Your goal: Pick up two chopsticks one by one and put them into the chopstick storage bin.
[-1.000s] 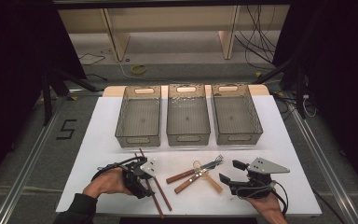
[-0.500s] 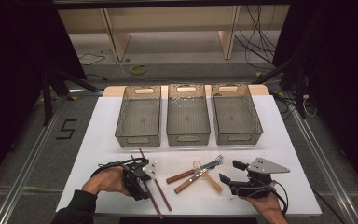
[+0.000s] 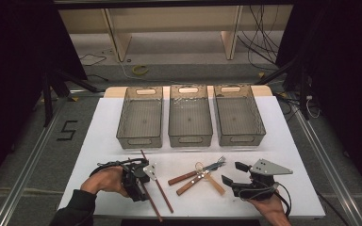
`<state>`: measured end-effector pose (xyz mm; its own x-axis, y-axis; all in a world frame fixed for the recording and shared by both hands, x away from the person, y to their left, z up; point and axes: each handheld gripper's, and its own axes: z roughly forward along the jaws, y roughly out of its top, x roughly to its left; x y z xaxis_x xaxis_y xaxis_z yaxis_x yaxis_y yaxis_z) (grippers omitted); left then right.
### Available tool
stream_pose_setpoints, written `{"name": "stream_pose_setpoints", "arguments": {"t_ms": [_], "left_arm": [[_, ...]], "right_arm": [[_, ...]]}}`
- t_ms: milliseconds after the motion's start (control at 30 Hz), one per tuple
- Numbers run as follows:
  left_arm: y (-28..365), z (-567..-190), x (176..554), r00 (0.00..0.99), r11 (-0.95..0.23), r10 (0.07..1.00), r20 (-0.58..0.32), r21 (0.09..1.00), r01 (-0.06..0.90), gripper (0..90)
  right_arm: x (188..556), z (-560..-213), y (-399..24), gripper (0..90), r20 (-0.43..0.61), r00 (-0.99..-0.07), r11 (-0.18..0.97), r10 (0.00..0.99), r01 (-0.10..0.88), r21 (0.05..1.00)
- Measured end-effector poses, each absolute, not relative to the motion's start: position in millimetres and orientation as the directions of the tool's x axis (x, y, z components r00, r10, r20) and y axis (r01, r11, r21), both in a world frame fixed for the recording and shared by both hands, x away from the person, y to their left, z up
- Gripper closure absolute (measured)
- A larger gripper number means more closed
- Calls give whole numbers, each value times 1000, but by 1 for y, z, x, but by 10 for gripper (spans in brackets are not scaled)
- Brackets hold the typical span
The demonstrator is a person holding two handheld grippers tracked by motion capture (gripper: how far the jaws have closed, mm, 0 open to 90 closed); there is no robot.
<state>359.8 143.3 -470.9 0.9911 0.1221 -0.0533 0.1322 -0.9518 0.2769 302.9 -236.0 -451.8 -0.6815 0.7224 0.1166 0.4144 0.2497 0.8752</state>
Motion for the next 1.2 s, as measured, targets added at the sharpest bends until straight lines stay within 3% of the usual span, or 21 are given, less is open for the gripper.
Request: {"name": "stream_pose_setpoints", "arguments": {"t_ms": [400, 1200], "left_arm": [[139, -472, 354, 995, -969, 94, -19, 229, 96, 321], [134, -468, 355, 990, -973, 142, 9, 186, 138, 519]], "right_arm": [[303, -451, -236, 284, 111, -681, 252, 723, 411, 876], [304, -452, -236, 288, 125, -678, 246, 724, 424, 871]]}}
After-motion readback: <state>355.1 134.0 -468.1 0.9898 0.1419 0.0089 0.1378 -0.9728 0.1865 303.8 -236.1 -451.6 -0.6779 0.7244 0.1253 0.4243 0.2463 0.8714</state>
